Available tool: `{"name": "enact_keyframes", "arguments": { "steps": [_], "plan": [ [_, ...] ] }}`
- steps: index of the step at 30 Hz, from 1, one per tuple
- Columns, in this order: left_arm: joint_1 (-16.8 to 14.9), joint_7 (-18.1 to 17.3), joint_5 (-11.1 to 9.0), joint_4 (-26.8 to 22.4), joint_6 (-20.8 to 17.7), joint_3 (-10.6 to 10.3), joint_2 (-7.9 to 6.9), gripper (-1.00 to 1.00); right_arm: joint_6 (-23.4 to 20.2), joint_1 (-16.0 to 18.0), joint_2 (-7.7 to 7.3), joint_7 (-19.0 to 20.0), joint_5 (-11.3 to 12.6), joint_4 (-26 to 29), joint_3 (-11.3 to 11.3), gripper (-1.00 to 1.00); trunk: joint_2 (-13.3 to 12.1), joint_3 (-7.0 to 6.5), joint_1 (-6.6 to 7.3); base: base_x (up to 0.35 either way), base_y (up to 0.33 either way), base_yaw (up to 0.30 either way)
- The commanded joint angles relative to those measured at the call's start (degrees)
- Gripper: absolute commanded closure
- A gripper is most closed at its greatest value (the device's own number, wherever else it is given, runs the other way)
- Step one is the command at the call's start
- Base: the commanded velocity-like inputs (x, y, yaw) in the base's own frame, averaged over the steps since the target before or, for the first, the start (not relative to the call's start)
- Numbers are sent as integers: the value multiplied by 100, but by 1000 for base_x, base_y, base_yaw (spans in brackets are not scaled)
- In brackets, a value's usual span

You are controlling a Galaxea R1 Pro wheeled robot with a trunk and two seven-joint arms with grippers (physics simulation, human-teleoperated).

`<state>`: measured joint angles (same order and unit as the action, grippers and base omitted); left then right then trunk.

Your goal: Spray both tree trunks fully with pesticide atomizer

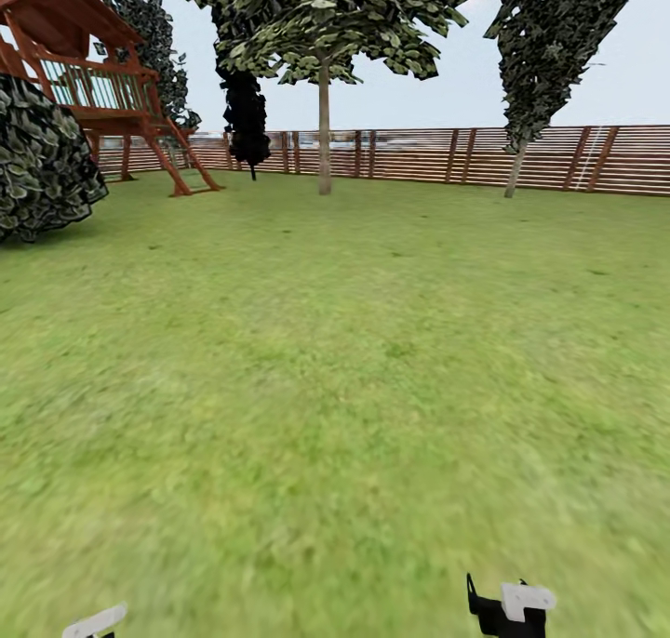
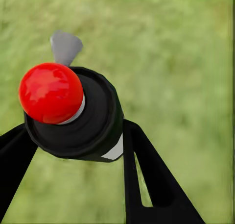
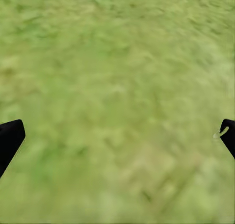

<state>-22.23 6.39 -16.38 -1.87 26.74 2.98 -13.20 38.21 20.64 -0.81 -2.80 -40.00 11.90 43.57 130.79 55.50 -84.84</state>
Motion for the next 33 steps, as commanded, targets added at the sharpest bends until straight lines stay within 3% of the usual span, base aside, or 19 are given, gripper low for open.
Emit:
{"name": "enact_keyframes", "arguments": {
  "steps": [1, 33],
  "plan": [
    [-2, 3, 12, 2, 16, 27, 1, 100, 20, 4, 1, -29, -61, -10, 29, -100, 2, 5, -3, 340, 0, 0],
    [-1, 3, 12, 2, 16, 27, -5, 100, 16, 2, 37, -27, -61, -14, 29, -100, 2, 5, -3, 340, 0, 0]
  ]
}}
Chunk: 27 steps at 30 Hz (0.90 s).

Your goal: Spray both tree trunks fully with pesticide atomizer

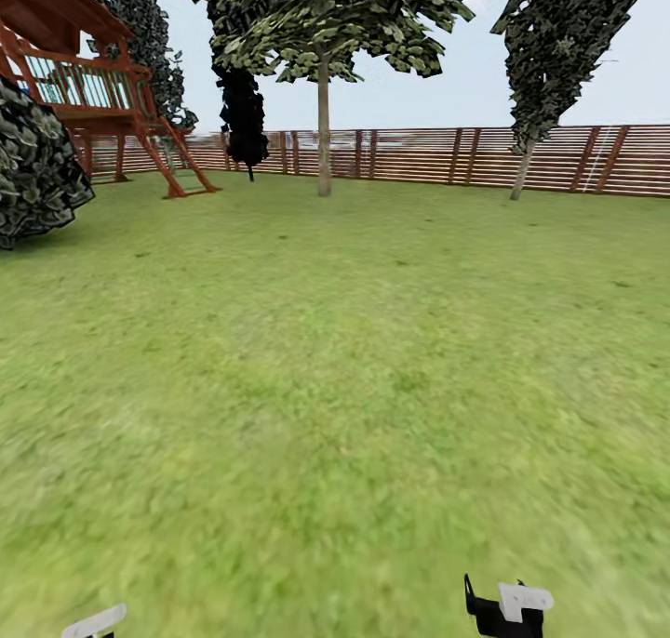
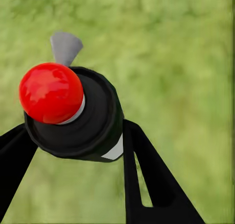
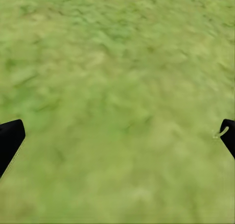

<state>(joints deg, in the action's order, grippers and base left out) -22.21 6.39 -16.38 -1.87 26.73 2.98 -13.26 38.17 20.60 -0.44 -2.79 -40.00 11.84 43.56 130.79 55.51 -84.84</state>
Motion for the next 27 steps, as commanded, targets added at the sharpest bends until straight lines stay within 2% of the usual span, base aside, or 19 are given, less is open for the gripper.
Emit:
{"name": "enact_keyframes", "arguments": {
  "steps": [1, 27],
  "plan": [
    [-3, 3, 12, 3, 16, 27, 3, 100, 20, 5, 0, -29, -61, -12, 30, -100, 2, 5, -3, 340, 0, 0],
    [-3, 3, 16, 2, 24, 27, 7, 100, 24, 5, -29, -42, -61, -1, 37, -100, 2, 5, -3, 340, 0, 0]
  ]
}}
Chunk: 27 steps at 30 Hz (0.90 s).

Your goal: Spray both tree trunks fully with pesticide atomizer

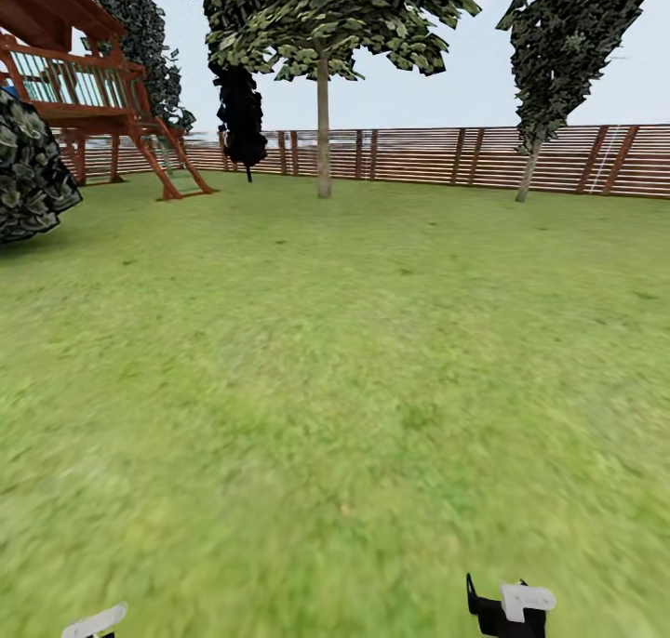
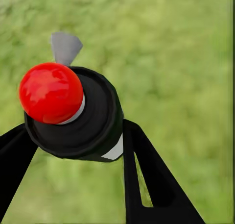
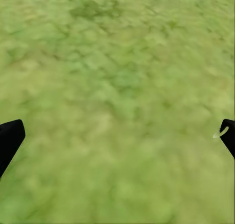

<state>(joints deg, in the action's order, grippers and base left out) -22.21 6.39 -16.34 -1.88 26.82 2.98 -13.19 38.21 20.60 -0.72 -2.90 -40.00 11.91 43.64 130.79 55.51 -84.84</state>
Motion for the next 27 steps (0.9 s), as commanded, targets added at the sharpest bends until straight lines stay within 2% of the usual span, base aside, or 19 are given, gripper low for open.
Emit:
{"name": "enact_keyframes", "arguments": {
  "steps": [1, 21, 27],
  "plan": [
    [-3, 3, 11, 3, 16, 27, 1, 100, 20, 5, 0, -32, -61, -10, 29, -100, 2, 5, -3, 340, 0, 0],
    [-3, 3, 10, 3, 8, 27, 1, 100, 9, 5, 37, -35, -61, -22, 22, -100, 2, 5, -3, 340, 0, 0],
    [-4, 3, 10, 3, 8, 27, 1, 100, 11, -3, 29, -43, -53, -193, 30, -100, 2, 5, -3, 340, 0, 0]
  ]
}}
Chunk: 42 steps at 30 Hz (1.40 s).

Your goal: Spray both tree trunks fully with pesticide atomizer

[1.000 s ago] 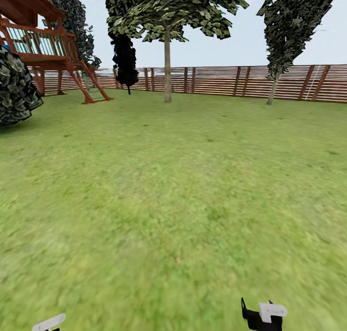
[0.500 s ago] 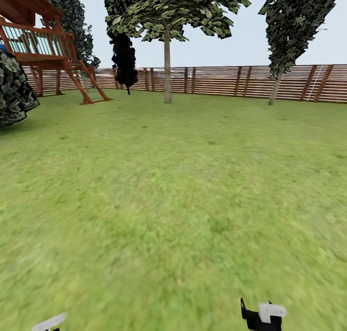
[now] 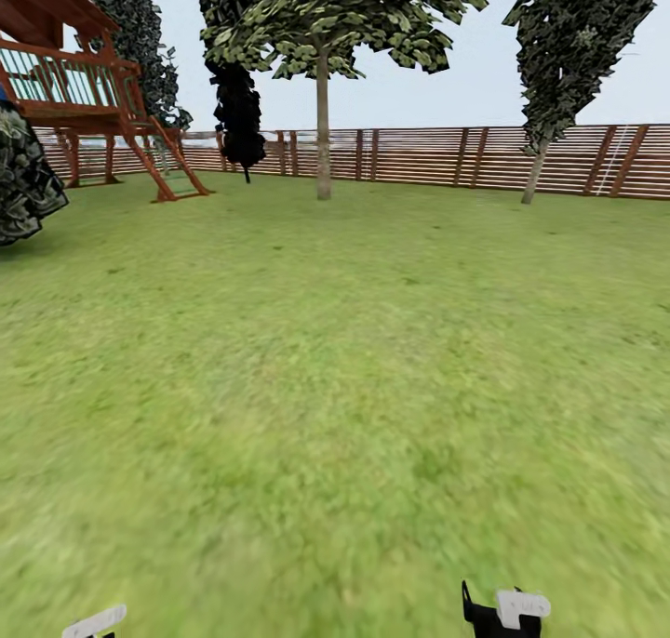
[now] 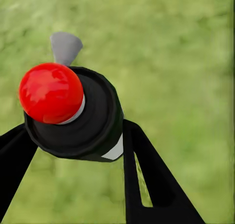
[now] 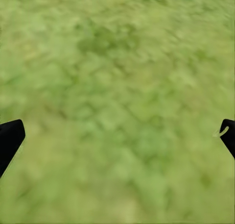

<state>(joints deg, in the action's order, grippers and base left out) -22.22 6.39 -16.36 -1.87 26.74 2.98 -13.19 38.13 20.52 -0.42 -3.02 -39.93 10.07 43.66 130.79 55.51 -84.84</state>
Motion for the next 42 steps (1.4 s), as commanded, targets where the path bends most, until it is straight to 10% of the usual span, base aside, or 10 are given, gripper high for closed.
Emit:
{"name": "enact_keyframes", "arguments": {
  "steps": [1, 42],
  "plan": [
    [-2, 3, 14, 2, 16, 27, 1, 100, 19, 5, -1, -32, -60, -15, 29, -100, 2, 5, -3, 340, 0, 0],
    [-2, 3, 15, 2, 18, 27, 1, 100, 19, 4, -2, -32, -61, -22, 27, -100, 2, 5, -3, 340, 0, 0]
  ]
}}
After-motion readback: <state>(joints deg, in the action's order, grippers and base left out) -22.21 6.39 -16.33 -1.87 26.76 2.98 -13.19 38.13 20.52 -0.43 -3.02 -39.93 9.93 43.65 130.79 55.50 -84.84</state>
